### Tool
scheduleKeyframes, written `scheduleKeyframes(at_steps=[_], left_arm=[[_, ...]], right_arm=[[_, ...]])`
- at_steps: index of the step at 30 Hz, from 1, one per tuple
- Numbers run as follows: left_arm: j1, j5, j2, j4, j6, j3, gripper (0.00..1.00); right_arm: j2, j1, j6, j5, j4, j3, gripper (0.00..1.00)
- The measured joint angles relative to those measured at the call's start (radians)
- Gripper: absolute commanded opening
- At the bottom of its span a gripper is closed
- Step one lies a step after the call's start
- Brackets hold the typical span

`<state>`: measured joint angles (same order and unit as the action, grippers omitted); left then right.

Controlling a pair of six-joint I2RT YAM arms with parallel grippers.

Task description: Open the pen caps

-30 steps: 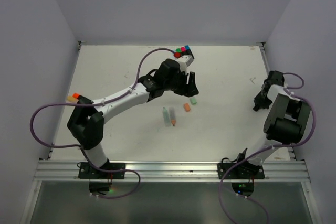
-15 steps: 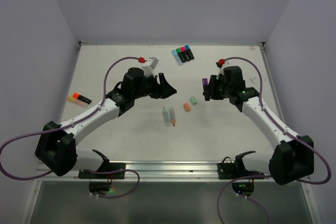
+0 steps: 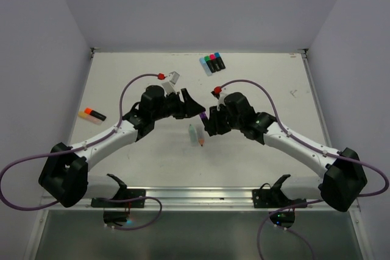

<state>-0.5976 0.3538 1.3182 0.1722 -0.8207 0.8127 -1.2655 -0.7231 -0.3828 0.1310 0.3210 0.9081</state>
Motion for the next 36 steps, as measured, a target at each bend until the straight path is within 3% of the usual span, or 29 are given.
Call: scheduleKeyframes(at_steps=[18,30,36], left_arm=[[0.000,-0.005,0.000,0.006,-0.006,-0.008,0.61],[0.001,-0.006,0.019,0.008,-0.006,-0.008,0.40],[0.003,-0.010,0.023,0.009,-0.006,-0.008,0.36]], right_arm=[[-0.017,-0.050,-0.047,-0.065,-0.046,0.014,0.00],[-0.018,-0.079,-0.056,-0.071,-0.052,0.029,0.00],[-0.018,-0.084,-0.058,-0.086,-0.051,0.031,0.00]])
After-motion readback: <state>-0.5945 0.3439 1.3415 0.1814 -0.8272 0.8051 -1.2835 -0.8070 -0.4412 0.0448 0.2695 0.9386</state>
